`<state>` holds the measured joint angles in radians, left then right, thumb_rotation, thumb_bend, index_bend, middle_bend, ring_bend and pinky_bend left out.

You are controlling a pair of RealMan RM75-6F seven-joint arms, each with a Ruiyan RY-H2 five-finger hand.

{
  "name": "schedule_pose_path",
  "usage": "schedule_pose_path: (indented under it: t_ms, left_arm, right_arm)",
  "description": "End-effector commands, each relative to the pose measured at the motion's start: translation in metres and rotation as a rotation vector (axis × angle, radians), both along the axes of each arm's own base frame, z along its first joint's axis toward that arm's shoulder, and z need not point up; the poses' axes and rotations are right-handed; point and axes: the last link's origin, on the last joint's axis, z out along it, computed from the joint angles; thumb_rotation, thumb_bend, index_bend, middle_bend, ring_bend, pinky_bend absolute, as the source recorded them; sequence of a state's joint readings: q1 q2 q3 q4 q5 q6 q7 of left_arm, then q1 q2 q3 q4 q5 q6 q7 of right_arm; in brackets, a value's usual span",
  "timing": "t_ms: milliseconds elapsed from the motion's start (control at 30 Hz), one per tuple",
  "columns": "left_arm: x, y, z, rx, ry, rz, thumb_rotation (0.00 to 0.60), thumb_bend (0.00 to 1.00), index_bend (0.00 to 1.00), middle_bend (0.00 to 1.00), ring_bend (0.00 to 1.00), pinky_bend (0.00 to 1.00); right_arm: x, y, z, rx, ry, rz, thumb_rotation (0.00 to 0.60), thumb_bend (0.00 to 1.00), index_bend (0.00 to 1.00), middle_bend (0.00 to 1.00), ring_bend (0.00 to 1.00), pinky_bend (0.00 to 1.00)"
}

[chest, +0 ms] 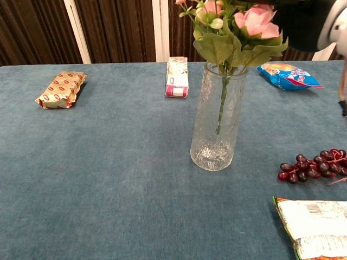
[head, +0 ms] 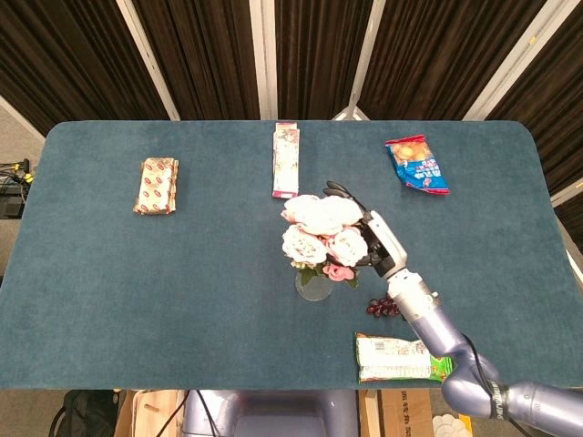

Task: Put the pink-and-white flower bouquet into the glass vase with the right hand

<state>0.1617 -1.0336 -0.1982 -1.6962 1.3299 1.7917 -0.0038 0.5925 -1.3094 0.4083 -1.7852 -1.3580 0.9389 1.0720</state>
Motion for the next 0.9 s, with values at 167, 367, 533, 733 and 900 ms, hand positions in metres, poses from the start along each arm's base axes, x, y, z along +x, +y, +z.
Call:
schedule_pose_path:
  t_ms: [167, 367, 533, 733, 900]
  left_arm:
    - [0.001, 0.001, -0.003, -0.008, 0.003, 0.002, 0.6, 0.19, 0.15, 0.0, 0.0, 0.02]
    - [0.003, 0.001, -0.005, -0.014, 0.005, -0.001, 0.6, 0.19, 0.15, 0.0, 0.0, 0.02]
    - [0.003, 0.001, -0.005, -0.011, 0.006, -0.001, 0.6, 0.19, 0.15, 0.0, 0.0, 0.02]
    - [0.004, 0.002, -0.007, -0.021, 0.009, -0.002, 0.6, 0.19, 0.15, 0.0, 0.0, 0.02]
    - [0.004, 0.002, -0.007, -0.022, 0.01, -0.004, 0.6, 0.19, 0.15, 0.0, 0.0, 0.02]
  right_arm:
    - [-0.019, 0.011, 0.019, 0.007, 0.087, 0.028, 0.6, 0.21, 0.17, 0.03, 0.03, 0.0]
    - [-0.031, 0.013, 0.027, 0.018, 0.151, 0.031, 0.6, 0.21, 0.16, 0.02, 0.02, 0.0]
    - [-0.037, 0.015, 0.033, 0.017, 0.254, 0.059, 0.6, 0.21, 0.16, 0.02, 0.02, 0.0]
    - [-0.041, 0.023, 0.04, 0.032, 0.362, 0.087, 0.6, 0.21, 0.16, 0.02, 0.02, 0.0]
    - [-0.045, 0.03, 0.047, 0.033, 0.395, 0.09, 0.6, 0.21, 0.16, 0.02, 0.02, 0.0]
